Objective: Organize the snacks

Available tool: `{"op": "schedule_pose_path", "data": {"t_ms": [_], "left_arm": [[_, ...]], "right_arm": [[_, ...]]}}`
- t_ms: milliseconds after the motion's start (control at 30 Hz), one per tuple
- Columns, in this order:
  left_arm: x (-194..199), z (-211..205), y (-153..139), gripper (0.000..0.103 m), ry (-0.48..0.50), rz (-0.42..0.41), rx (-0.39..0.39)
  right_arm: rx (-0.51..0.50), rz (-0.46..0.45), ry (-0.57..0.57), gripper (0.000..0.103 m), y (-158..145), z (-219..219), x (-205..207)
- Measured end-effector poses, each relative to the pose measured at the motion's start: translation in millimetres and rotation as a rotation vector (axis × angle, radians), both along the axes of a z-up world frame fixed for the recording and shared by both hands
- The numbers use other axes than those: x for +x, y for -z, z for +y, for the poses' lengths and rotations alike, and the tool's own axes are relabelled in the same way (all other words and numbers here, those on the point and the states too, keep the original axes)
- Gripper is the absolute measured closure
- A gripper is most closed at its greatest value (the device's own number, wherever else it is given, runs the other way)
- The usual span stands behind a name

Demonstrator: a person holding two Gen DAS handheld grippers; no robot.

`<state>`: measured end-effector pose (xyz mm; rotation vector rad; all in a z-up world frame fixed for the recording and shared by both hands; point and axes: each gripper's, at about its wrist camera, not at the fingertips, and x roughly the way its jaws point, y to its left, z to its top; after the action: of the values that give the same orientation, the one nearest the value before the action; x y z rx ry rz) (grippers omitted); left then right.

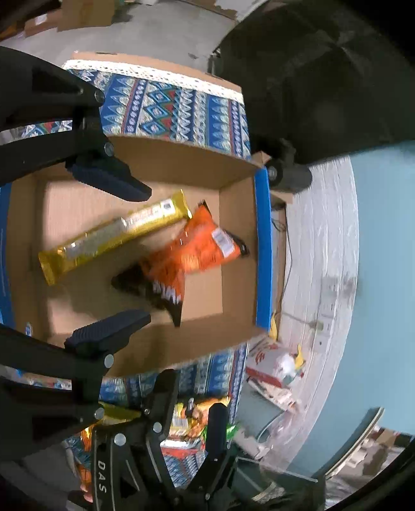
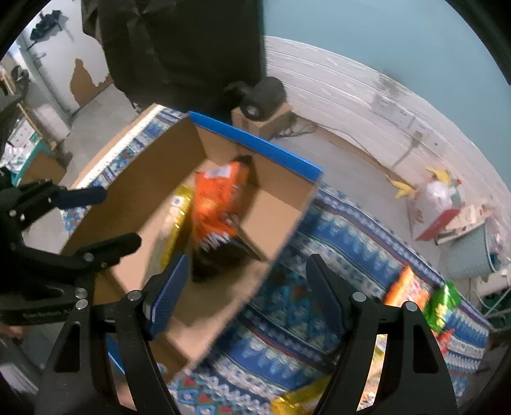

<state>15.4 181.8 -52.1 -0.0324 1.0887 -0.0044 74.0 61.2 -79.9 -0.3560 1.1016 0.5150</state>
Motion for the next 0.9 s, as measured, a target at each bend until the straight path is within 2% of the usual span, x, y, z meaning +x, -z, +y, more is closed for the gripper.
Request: {"op": "schedule_pose_path", "data": {"t_ms": [333,600,900], "left_arm": [[2,-65,-6,0.029,0.113,0.005,-0.024],[-3,-128,7,0.029,0.244,0.052,-0.001],[-5,-175,24,0.029,0.315,0.116,-0.020]], "right_arm": [[-0.035,0.007,0.106,0.027,0,-91,-15],[-0.049,0.025,0.224,0.027,6,-165,-30],[-0.066,0.058,0.335,0.027,21,-236,-46]]}}
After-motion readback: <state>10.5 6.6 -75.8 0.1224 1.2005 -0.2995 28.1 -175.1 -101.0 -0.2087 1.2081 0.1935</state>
